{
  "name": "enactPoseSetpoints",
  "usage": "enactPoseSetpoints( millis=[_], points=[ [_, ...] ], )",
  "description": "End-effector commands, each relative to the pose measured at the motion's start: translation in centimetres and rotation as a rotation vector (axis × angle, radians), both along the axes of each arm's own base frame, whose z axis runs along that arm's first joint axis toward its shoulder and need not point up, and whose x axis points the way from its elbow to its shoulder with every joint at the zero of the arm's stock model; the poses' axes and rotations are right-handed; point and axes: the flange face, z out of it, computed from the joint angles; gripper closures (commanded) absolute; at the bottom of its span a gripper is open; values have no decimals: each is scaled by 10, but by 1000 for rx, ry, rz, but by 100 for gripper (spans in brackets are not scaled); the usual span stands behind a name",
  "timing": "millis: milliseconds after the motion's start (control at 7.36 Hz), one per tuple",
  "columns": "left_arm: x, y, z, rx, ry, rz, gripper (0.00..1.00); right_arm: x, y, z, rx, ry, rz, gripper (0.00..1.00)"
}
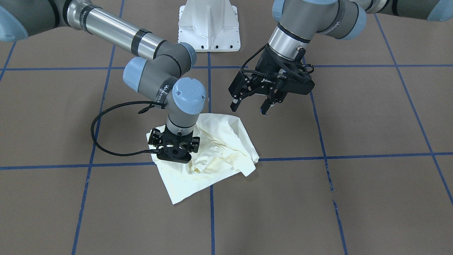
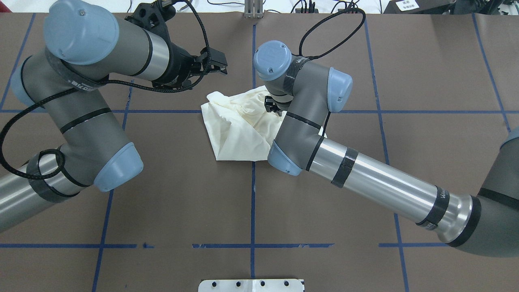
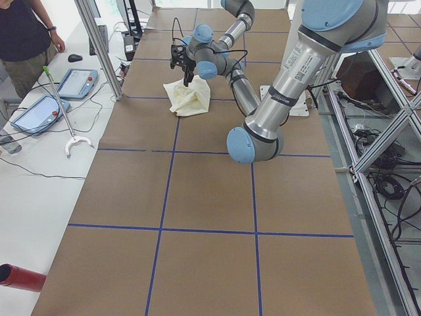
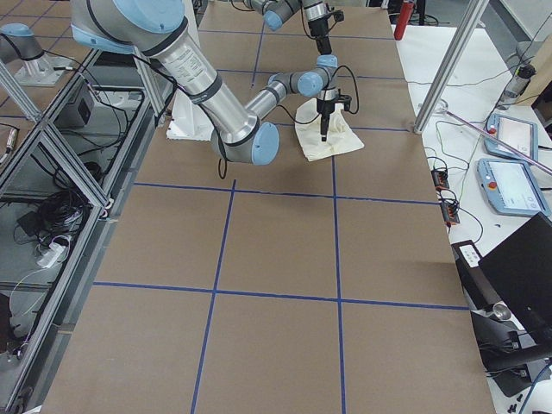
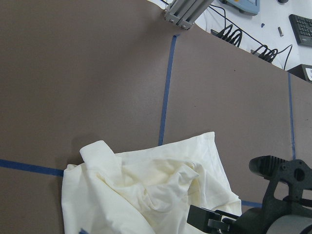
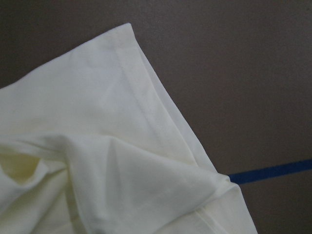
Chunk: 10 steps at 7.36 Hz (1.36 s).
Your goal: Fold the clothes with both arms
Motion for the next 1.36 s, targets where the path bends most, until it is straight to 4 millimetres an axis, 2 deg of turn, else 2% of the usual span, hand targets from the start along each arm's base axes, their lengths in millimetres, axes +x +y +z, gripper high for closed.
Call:
enactPoseSetpoints(
  millis=[0, 408, 544, 679, 951, 1223],
  points=[
    [0, 1, -1, 1, 1, 2, 0, -3, -12, 9, 28, -29, 11, 0],
    [-3, 2, 5, 2, -2, 1, 0, -3, -15, -21, 15, -75, 2, 0],
    [-1, 3, 5, 1, -3, 3, 0, -2, -16, -24, 5, -77, 0, 0],
    [-1, 4, 12, -5, -8, 6, 0, 0, -19, -23, 10, -74, 4, 0],
    [-2, 5, 11, -4, -7, 7, 0, -1, -32, -9, 2, -39, 3, 0],
    [-7, 9, 5, 6, 4, 7, 0, -5, -42, -10, 12, -29, 5, 0]
  ],
)
